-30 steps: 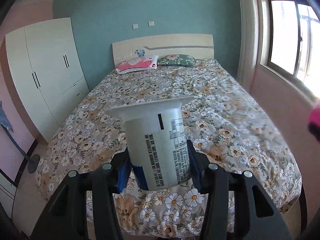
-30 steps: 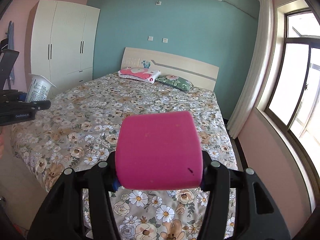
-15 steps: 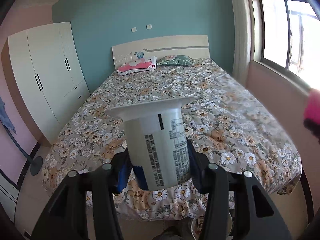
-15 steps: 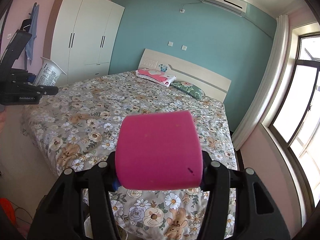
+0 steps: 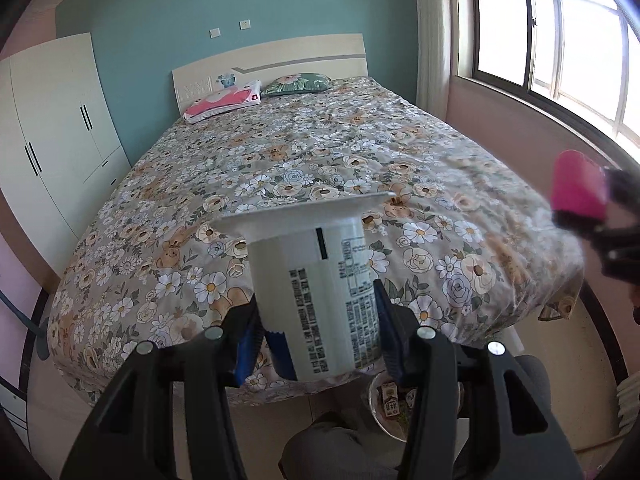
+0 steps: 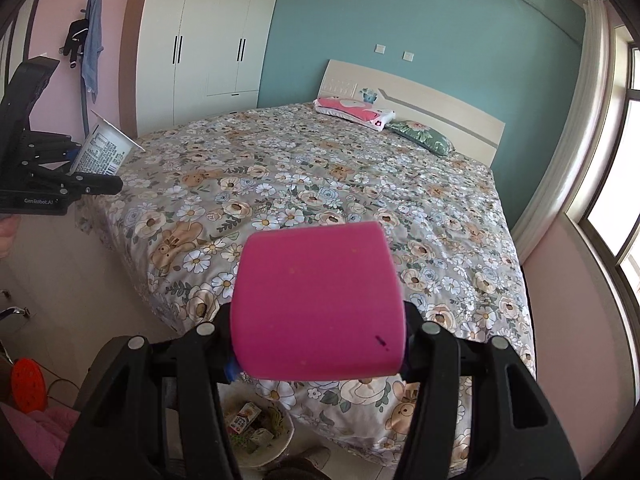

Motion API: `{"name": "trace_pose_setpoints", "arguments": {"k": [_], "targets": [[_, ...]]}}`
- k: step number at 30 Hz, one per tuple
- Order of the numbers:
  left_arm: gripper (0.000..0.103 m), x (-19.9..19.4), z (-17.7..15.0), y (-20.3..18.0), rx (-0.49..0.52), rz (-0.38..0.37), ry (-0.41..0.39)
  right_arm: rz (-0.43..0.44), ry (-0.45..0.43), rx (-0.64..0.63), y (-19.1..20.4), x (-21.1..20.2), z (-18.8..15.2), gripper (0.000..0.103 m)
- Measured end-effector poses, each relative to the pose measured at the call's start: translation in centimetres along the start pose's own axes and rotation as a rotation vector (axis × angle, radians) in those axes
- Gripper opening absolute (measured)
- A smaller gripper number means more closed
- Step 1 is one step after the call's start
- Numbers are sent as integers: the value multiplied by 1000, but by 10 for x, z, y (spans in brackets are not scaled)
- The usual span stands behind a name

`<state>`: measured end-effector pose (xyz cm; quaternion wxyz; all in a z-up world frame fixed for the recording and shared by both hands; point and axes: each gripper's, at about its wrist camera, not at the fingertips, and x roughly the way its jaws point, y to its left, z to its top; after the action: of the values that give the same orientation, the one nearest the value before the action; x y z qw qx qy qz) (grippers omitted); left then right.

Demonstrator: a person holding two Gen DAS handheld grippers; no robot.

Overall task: Collect trash
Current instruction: 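Carry the white bottle and pink cup with both tools over the bin, then open both tools to drop the white bottle and pink cup into the bin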

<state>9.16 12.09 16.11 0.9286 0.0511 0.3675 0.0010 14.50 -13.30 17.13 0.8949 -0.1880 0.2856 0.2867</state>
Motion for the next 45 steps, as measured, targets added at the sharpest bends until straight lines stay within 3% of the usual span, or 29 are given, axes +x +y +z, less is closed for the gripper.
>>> {"name": "trace_pose_setpoints", "arguments": {"k": [13,21,30,37,45], "targets": [[52,105,-91,-23,39,-86,205,96,192,59,27,75,-114,56],[52,173,-155,-63,63,-205,388,150,349,107,40,132,-178,56],[52,234,-210,-103,40,-319,532,210,519,133,56,196,-240,56],[52,290,-255,-131,34,-356,668,258,657,166,76,253,-293,56],[52,355,-292,-154,8,-328,788,294,805,191,93,314,-343,56]]}}
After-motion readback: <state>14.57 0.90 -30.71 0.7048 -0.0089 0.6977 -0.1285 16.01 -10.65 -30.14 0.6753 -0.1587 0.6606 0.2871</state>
